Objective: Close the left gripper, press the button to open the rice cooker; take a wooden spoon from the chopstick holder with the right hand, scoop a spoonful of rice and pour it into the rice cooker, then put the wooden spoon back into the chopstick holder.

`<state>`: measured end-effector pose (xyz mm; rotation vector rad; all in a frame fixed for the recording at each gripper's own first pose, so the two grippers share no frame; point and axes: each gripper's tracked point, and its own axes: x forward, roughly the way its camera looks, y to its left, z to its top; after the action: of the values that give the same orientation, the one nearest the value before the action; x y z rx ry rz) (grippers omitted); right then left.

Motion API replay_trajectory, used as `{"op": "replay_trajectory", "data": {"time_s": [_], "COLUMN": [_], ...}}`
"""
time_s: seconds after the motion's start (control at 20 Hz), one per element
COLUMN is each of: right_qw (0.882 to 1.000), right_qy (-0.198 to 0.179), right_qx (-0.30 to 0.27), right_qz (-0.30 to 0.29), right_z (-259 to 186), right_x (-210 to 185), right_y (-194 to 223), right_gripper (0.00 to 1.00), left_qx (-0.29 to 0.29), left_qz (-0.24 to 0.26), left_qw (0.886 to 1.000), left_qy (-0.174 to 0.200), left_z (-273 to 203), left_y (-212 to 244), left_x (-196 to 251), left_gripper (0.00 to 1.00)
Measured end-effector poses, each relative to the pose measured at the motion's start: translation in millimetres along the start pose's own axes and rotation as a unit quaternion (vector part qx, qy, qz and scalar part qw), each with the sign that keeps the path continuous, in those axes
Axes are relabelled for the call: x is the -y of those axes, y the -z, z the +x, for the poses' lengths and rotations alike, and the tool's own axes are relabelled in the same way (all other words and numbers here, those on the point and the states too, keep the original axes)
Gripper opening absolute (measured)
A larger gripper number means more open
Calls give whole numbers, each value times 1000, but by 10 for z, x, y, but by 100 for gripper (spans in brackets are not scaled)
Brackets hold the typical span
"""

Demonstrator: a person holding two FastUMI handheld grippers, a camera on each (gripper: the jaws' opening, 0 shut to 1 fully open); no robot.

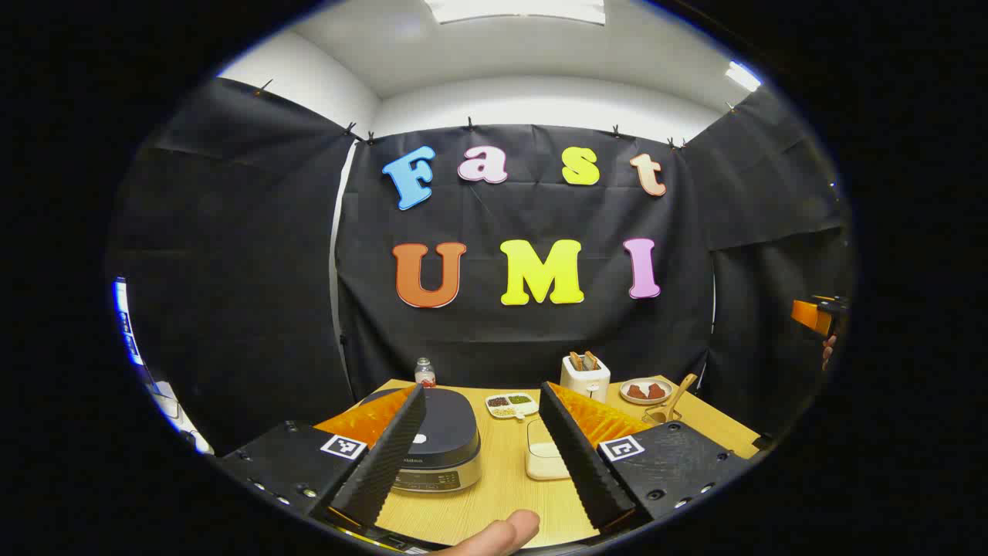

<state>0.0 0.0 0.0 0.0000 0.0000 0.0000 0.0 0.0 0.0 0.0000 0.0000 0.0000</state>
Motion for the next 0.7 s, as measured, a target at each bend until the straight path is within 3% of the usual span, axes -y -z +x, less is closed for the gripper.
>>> {"op": "replay_trajectory", "data": {"time_s": [0.35, 0.7], "right_qw": [1000, 999], "right_qy": [-7, -30], "right_qx": [7, 16], "right_qz": [2, -2], "right_z": [-14, -40], "right_x": [9, -149], "right_y": [-75, -84], "right_gripper": [100, 100], "left_qx": [1, -10], "left_qz": [-4, -27], "left_qw": [1000, 1000], "left_qy": [11, -1], "left_z": [59, 189], "left_y": [-81, 9], "left_x": [53, -85], "left_gripper": [94, 94]}}
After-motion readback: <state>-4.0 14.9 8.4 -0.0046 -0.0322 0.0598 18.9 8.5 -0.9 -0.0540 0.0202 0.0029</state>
